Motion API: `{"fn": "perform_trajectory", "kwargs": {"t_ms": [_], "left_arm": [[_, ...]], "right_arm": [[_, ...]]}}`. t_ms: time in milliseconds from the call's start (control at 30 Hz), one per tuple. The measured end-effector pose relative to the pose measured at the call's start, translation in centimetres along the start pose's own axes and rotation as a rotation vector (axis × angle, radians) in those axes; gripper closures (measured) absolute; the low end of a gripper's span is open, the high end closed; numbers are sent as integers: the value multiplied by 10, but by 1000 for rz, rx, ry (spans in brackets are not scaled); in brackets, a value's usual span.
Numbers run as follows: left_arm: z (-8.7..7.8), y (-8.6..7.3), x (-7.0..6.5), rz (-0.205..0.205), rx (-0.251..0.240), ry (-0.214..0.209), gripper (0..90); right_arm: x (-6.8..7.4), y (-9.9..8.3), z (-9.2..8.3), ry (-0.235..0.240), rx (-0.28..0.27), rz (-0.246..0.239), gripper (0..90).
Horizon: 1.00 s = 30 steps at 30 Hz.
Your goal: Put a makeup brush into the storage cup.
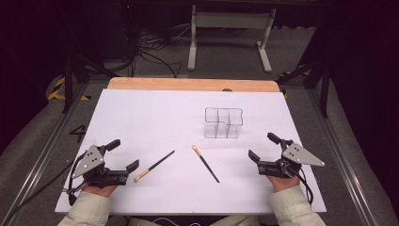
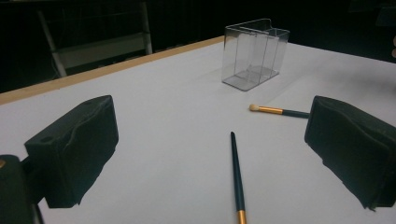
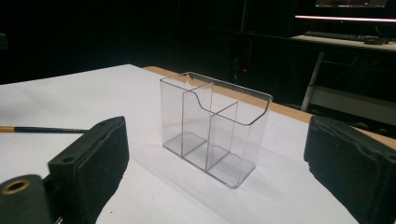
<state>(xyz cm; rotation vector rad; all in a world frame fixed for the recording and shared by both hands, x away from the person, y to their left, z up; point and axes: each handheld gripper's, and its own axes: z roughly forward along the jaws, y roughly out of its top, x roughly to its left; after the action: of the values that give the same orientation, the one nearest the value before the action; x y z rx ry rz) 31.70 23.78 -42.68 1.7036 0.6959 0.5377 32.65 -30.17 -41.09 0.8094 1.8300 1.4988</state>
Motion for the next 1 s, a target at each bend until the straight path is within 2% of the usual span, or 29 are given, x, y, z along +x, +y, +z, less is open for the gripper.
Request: {"fn": "perform_trajectory", "kwargs": {"t_ms": [233, 500, 1000], "left_arm": [[0, 1, 0, -9, -5, -11, 17], [-1, 2, 0, -3, -9, -6, 14], [-1, 5, -1, -1, -6, -31, 24]], "right_arm": [[-1, 0, 0, 0, 3, 4, 73], [-1, 1, -1, 1, -1, 3, 74], [-1, 1, 0, 4, 4, 1, 78]]}}
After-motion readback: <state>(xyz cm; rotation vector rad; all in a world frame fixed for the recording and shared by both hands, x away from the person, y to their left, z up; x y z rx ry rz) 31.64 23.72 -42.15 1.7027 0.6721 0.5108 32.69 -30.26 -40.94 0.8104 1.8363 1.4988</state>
